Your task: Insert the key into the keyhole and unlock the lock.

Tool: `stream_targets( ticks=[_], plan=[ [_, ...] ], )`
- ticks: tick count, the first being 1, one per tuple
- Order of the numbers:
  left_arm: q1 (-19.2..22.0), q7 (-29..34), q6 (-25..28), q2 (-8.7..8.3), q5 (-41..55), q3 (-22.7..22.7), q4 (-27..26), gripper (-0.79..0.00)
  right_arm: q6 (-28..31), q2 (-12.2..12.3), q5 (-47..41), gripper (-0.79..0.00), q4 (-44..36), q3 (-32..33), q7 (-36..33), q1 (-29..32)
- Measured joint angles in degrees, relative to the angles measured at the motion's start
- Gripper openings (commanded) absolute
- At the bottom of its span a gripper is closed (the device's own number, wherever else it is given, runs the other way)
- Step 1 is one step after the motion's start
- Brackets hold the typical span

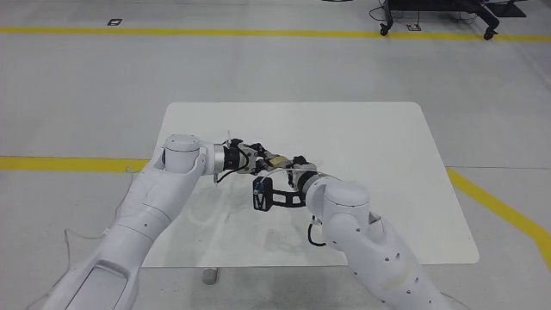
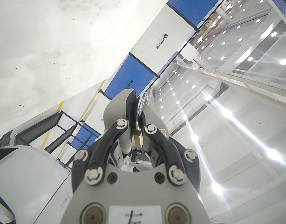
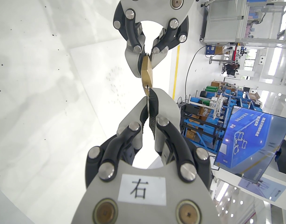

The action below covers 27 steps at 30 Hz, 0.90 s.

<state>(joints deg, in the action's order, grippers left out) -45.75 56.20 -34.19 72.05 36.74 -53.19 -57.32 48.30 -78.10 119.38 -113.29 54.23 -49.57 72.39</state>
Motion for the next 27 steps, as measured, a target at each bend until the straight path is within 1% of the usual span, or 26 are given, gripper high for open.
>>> stream_targets(
  ticks=[27],
  plan=[
    [0.00, 0.06, 0.79, -0.16, 0.61, 0.20, -0.26, -0.785, -0.30, -0.04, 1.13, -0.785, -1.29, -0.21, -0.14, 0.89]
  ],
)
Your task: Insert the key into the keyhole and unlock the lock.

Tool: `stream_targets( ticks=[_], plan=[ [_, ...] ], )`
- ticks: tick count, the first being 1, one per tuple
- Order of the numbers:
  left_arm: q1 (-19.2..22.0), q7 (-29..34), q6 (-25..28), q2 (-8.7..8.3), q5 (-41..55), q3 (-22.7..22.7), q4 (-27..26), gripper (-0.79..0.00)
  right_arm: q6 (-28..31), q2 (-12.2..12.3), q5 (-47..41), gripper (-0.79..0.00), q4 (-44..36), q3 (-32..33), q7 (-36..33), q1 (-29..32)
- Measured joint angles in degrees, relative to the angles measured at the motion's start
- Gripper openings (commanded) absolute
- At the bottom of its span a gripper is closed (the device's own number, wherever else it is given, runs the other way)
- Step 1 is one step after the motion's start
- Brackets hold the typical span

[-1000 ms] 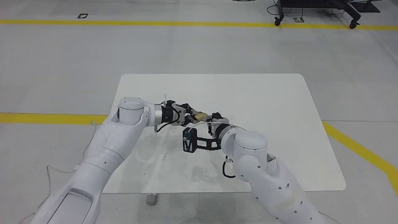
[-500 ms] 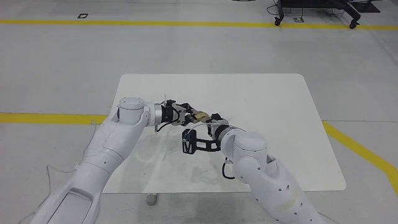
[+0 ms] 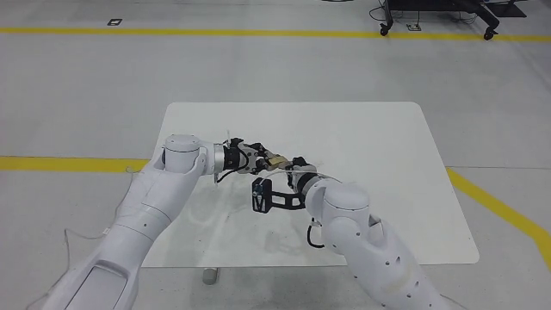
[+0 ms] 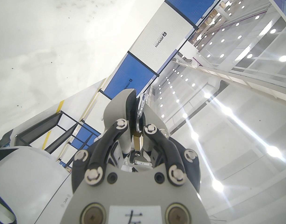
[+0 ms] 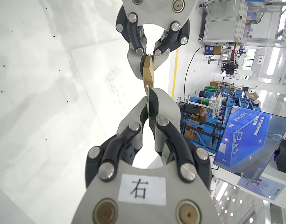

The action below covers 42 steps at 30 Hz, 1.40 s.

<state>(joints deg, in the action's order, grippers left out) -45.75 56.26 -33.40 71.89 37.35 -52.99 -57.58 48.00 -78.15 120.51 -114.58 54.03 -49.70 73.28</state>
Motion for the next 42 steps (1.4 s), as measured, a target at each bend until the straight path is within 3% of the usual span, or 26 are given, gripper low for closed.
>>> stream_targets(
  ticks=[22, 42],
  plan=[
    [-0.18, -1.09, 0.31, -0.12, -0.41, 0.30, -0.62, -0.785, -0.76, -1.55, -0.79, -0.785, 2.51, -3.14, -7.30, -2.52],
    [-0.99, -2.06, -0.26, -0.30, 0.23, 0.07, -2.01, -0.785, -2.36, -2.52, -0.87, -0.785, 5.05, -4.31, -8.95, -3.99]
  ],
)
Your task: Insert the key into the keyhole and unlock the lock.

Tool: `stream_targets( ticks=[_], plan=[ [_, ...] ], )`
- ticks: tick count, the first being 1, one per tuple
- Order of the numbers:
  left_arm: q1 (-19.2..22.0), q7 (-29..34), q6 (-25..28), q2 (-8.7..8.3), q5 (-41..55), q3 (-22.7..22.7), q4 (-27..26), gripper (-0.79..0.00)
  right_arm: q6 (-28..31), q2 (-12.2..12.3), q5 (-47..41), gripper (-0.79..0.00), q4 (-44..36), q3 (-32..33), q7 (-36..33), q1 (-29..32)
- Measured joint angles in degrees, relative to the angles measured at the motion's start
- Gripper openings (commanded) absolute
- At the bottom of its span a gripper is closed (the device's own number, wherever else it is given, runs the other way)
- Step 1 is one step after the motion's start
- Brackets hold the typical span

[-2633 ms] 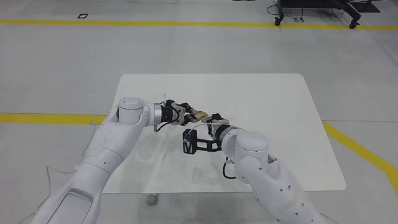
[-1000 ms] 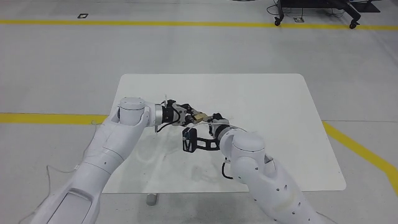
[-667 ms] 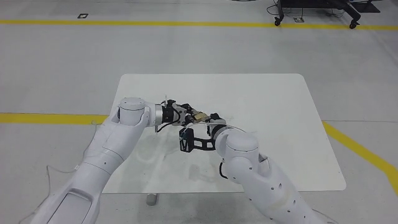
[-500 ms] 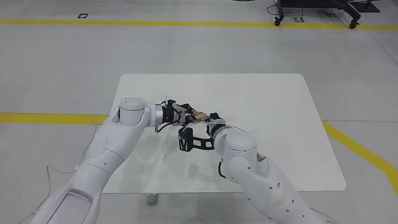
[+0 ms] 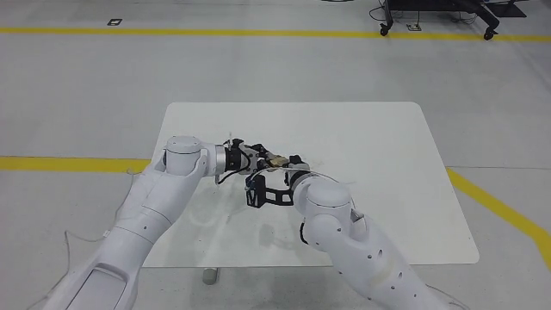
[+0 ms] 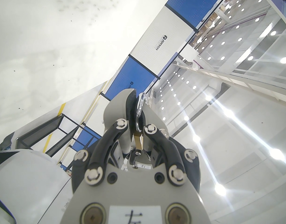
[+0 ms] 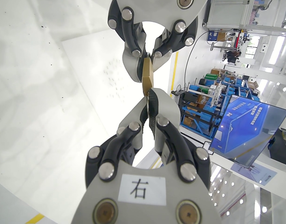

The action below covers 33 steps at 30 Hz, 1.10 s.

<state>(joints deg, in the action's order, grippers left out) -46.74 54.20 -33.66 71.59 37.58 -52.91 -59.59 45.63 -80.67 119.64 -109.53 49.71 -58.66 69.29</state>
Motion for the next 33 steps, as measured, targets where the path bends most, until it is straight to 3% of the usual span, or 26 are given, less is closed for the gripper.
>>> stream_targets(
  ticks=[2, 3, 5, 19, 33],
  plan=[
    [0.00, 0.07, -0.02, -0.02, 0.05, -0.01, 0.01, -0.785, -0.12, -0.07, -0.23, -0.785, 0.09, 0.05, -0.11, -0.07],
    [0.00, 0.11, -0.08, -0.02, 0.13, -0.02, 0.03, -0.785, -0.22, -0.12, -0.43, -0.566, 0.07, 0.13, -0.21, -0.07],
    [0.02, 0.15, -0.13, -0.02, 0.21, -0.02, 0.05, -0.785, -0.30, -0.17, -0.95, 0.000, -0.18, 0.40, -0.29, -0.01],
    [0.08, -0.02, -0.65, -0.01, 1.62, -0.32, 0.47, -0.785, -0.39, 0.46, -8.05, 0.000, -5.36, 7.70, 3.07, 3.26],
    [1.06, 0.74, -0.85, -0.32, 3.47, -1.90, 2.54, -0.785, -1.02, 0.50, -9.51, 0.000, -4.79, 8.79, 4.54, 3.81]
  ],
)
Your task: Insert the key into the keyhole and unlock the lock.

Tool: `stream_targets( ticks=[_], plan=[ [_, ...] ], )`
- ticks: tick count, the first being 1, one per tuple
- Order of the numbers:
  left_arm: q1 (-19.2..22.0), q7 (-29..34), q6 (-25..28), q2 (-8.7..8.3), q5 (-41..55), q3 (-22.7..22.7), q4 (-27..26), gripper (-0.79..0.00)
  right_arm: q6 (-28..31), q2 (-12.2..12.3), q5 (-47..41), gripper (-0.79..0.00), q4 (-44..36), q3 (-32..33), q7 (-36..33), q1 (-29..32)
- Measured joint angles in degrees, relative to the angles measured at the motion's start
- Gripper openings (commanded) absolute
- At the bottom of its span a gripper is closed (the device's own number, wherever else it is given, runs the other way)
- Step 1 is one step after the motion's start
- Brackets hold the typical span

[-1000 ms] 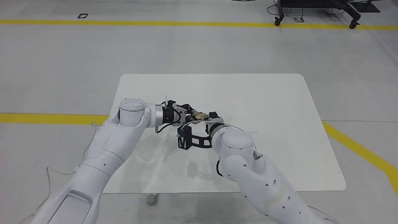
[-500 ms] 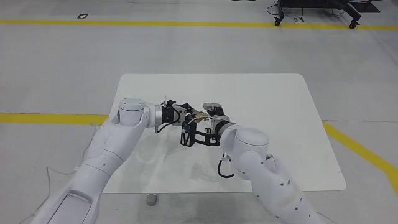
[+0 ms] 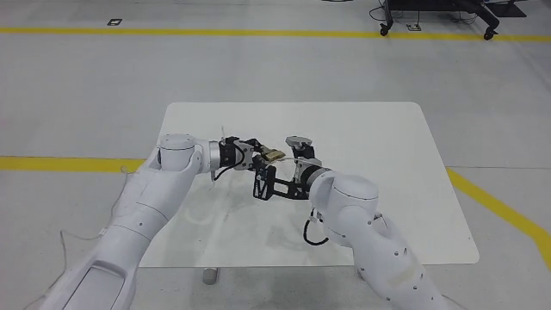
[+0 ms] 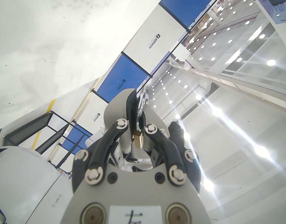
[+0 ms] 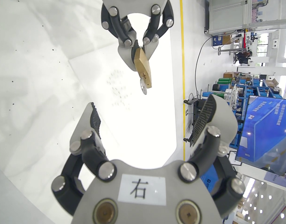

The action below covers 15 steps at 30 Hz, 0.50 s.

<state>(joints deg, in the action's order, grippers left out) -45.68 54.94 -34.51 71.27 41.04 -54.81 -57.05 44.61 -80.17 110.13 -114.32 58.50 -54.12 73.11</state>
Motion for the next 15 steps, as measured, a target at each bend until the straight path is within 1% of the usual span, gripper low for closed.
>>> stream_targets(
  ticks=[1, 2, 3, 4, 5, 6, 8, 11, 13, 15],
  plan=[
    [0.06, 0.01, 0.11, -0.06, 0.12, -0.24, 0.13, -0.785, 0.13, 0.09, -2.16, 0.000, 0.51, 1.42, 2.11, 0.30],
    [0.13, 0.00, 0.33, -0.13, 0.02, -0.41, 0.17, -0.785, 0.92, 0.23, -5.43, -0.400, 1.09, 3.28, 4.99, 0.50],
    [0.21, -0.20, 0.97, -0.24, -0.58, -0.55, 0.13, -0.785, 2.91, 0.47, -11.41, -0.520, 2.24, 6.33, 9.42, 0.69],
    [0.21, -0.29, 1.42, -0.32, -0.99, -0.62, 0.10, -0.785, 4.90, 0.69, -16.61, -0.671, 3.61, 8.86, 12.48, 0.69],
    [0.17, -0.21, 1.70, -0.37, -1.11, -0.71, 0.10, -0.785, 7.23, 0.94, -21.89, -0.785, 5.34, 11.40, 15.03, 0.39],
    [0.16, -0.03, 1.87, -0.40, -1.07, -0.82, 0.14, -0.785, 10.48, 1.30, -28.53, -0.785, 8.02, 14.43, 17.62, -0.48],
    [0.18, 0.13, 1.96, -0.43, -0.85, -0.95, 0.22, -0.785, 13.39, 1.85, -37.08, -0.785, 12.18, 17.12, 19.62, -2.07],
    [0.22, -0.27, 2.33, -0.45, -1.08, -0.95, 0.15, -0.785, 13.48, 3.20, -51.23, -0.785, 17.97, 15.68, 21.89, -5.15],
    [0.21, -1.41, 3.65, -0.53, -2.35, -0.89, -0.42, -0.785, 13.38, 4.66, -62.21, -0.785, 22.59, 13.94, 23.52, -7.37],
    [-0.18, -1.85, 5.60, -0.60, -2.82, -1.09, -1.19, -0.785, 13.38, 6.22, -72.12, -0.785, 27.62, 12.36, 22.15, -9.61]
  ],
)
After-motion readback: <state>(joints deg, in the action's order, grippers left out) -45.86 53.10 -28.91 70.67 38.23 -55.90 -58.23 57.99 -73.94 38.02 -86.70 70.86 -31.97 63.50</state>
